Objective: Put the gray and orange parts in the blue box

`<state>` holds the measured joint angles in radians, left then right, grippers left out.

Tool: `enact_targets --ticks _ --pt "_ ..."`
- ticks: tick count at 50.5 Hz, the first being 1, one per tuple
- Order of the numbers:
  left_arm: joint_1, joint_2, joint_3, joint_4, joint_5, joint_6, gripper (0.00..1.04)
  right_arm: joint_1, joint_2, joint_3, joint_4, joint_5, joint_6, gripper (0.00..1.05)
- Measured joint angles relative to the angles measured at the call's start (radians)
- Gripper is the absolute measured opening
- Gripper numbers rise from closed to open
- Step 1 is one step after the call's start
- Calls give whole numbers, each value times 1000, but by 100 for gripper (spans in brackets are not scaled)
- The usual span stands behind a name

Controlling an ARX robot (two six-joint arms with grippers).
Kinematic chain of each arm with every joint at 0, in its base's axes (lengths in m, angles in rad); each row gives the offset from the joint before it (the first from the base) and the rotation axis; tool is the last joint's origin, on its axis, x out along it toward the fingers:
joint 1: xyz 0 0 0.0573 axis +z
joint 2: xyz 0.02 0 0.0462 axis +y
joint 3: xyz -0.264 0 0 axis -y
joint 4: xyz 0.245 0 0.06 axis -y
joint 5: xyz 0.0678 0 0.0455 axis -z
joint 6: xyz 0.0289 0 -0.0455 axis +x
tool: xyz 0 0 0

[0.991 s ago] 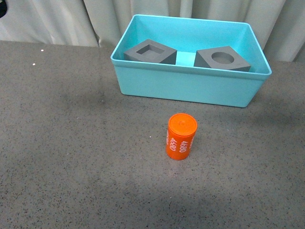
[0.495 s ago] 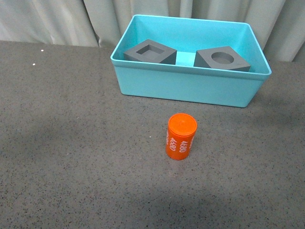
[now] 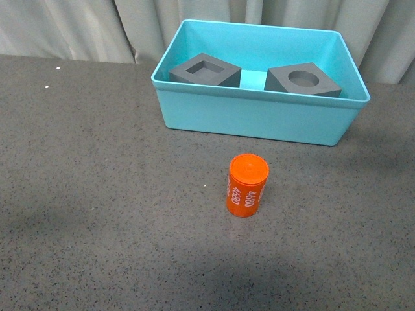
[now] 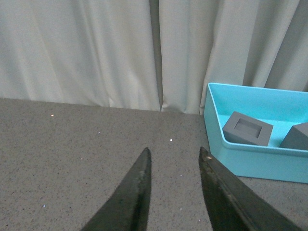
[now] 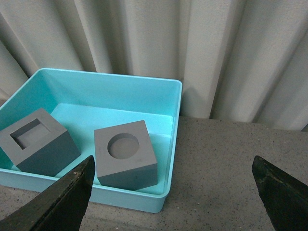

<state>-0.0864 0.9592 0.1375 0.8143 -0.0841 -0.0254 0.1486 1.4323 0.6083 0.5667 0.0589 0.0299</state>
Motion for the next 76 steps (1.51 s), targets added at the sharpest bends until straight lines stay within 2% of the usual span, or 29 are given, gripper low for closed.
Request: enact_targets --ticks 3,5,10,16,23,54,76 --pt "13 -27 -15 -17 17 3 24 0 0 0 0 0 0 95" --pt "43 -53 -27 -33 66 6 16 0 0 0 0 0 0 95" --pt "77 -108 -48 -64 77 8 3 0 0 0 0 -1 0 95" --pt "84 -172 -67 -105 81 14 4 0 0 0 0 0 0 95" --pt "84 -192 -114 -77 84 17 4 0 0 0 0 0 0 95" --pt "84 -592 -119 -445 84 18 4 0 0 0 0 0 0 95" --pt "84 -754 -119 -605 84 18 4 0 0 0 0 0 0 95"
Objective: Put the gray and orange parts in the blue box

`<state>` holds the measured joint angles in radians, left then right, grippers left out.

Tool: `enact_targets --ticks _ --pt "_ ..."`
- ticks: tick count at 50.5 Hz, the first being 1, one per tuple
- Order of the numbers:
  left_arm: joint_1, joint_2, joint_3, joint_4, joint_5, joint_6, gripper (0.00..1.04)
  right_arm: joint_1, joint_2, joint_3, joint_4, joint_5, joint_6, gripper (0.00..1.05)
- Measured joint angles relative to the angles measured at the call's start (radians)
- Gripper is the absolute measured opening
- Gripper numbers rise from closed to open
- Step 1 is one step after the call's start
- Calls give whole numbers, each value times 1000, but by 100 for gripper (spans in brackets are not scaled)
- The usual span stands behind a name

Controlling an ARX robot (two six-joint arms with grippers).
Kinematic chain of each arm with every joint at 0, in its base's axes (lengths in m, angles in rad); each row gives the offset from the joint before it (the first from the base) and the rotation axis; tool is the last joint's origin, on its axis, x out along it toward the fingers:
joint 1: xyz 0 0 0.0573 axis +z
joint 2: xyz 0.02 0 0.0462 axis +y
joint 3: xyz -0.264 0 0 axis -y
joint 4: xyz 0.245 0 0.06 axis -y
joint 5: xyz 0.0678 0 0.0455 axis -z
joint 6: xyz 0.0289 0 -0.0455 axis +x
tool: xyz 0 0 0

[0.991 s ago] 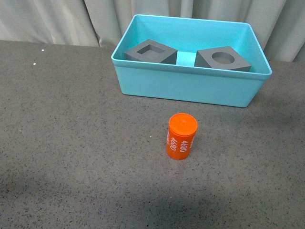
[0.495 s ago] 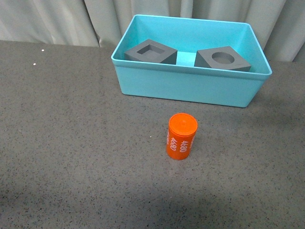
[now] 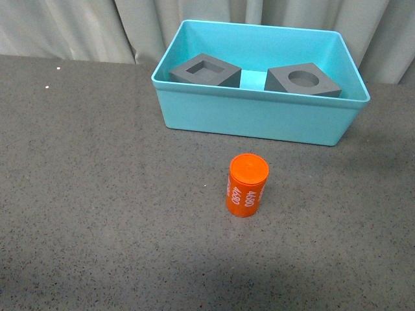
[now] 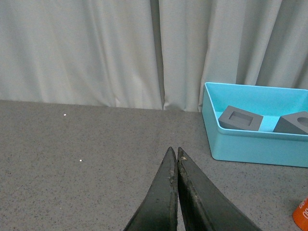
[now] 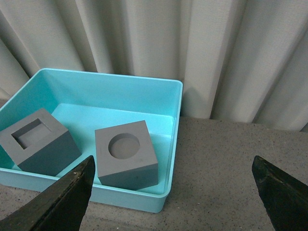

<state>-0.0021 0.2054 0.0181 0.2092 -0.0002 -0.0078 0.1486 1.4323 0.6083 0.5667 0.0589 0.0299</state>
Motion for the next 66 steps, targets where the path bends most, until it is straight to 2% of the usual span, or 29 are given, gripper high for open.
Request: enact_targets --ticks 8,13,23,27,33,35,40,44,52,66 --pt "0 -42 0 -42 0 0 4 0 0 0 0 0 0 95" --pt "0 -178 0 -199 0 0 4 0 0 0 0 0 0 95" --pt "0 -200 0 -208 0 0 5 0 -1 0 0 0 0 95" --pt "0 -200 0 -208 0 0 17 0 -2 0 0 0 -1 95" --pt "0 -201 0 -208 0 0 35 8 8 0 24 -48 -182 95" --pt "0 -201 0 -208 0 0 42 18 13 11 -20 -76 -253 95" --pt "0 -201 0 -208 0 0 56 54 42 48 -137 -135 -327 95" --pt "0 -201 0 -208 0 0 67 84 72 85 -232 -186 -343 95" --pt "0 -201 0 -208 0 0 99 166 173 201 -483 -288 -361 95" --pt "0 -201 0 -208 0 3 98 235 299 323 -710 -321 -361 95"
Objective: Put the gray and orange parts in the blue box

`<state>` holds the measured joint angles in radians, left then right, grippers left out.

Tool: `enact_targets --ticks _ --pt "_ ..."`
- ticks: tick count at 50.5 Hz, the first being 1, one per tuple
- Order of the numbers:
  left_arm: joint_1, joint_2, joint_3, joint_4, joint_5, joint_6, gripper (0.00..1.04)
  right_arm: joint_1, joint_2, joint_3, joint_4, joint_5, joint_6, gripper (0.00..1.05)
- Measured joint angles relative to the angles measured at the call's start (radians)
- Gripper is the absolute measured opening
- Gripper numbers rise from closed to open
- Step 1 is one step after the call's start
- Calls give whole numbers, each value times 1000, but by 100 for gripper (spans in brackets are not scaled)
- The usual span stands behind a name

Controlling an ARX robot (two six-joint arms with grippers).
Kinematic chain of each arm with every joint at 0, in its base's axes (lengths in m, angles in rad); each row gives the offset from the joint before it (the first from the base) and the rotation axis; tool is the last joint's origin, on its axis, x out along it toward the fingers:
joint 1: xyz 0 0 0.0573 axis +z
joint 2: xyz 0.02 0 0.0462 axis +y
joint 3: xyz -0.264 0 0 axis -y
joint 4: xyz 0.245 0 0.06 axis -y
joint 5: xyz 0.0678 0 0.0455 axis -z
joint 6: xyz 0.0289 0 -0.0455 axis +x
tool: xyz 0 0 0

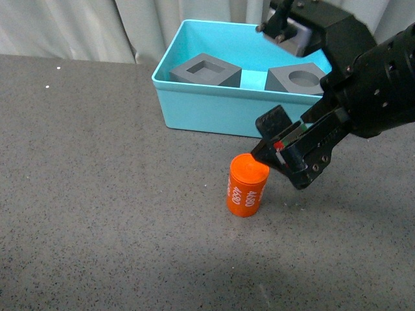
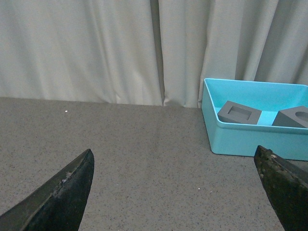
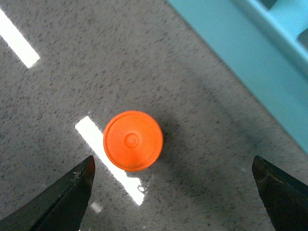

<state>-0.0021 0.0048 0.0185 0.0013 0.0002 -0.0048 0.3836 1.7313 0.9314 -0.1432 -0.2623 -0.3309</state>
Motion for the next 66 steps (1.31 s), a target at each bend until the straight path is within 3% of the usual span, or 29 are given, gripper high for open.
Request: enact_targets --ticks 33,37,48,58,66 --pt "0 0 0 0 0 0 98 106 257 177 -119 62 8 95" --pt "0 0 0 0 0 0 98 111 277 196 -119 93 13 87" --pt "0 0 0 0 0 0 98 116 322 253 -182 112 32 47" --pt "0 0 0 0 0 0 98 99 303 255 -180 95 62 45" --pt "0 -1 0 0 0 0 98 13 175 317 -199 36 124 45"
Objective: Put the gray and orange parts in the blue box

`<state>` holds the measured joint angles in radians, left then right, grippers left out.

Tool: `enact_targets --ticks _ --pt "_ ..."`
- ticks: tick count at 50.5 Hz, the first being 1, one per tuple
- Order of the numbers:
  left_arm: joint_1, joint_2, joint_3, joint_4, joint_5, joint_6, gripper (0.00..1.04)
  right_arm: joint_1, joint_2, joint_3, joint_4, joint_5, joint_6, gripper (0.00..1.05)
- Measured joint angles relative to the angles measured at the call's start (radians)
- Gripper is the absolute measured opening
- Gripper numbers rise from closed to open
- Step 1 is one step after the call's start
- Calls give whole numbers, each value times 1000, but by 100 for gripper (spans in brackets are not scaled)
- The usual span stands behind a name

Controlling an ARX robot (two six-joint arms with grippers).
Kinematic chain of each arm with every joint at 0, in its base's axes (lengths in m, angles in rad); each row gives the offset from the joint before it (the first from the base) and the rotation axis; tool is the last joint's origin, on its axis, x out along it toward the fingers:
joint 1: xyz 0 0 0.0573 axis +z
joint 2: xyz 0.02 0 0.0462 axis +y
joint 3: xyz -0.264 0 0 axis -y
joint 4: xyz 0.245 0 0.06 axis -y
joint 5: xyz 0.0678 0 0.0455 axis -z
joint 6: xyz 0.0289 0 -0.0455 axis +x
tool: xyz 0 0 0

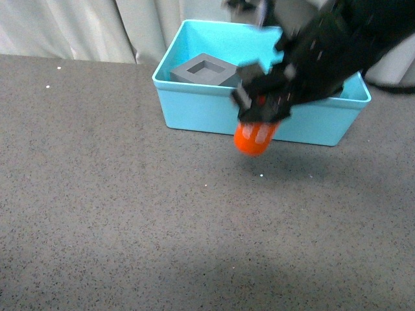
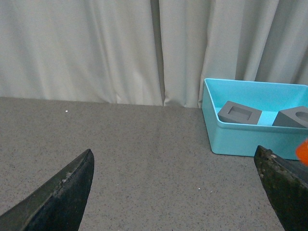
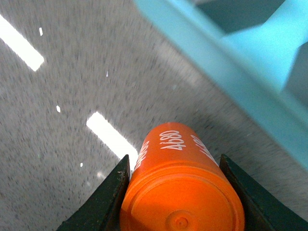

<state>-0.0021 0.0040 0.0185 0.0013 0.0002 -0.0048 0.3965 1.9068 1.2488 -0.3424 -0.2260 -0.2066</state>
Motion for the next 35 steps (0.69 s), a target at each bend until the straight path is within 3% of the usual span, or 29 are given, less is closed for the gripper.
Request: enact_targets --ticks 4,10,20,35 --pt "0 0 0 0 0 0 98 -76 -51 161 -27 -19 9 45" --pt "0 0 0 0 0 0 98 -106 20 312 -66 -11 -1 45" --pt "0 0 0 0 0 0 98 -101 248 524 -156 -1 -8 45" --pt "0 0 0 0 0 0 98 -84 360 606 -208 23 -6 45"
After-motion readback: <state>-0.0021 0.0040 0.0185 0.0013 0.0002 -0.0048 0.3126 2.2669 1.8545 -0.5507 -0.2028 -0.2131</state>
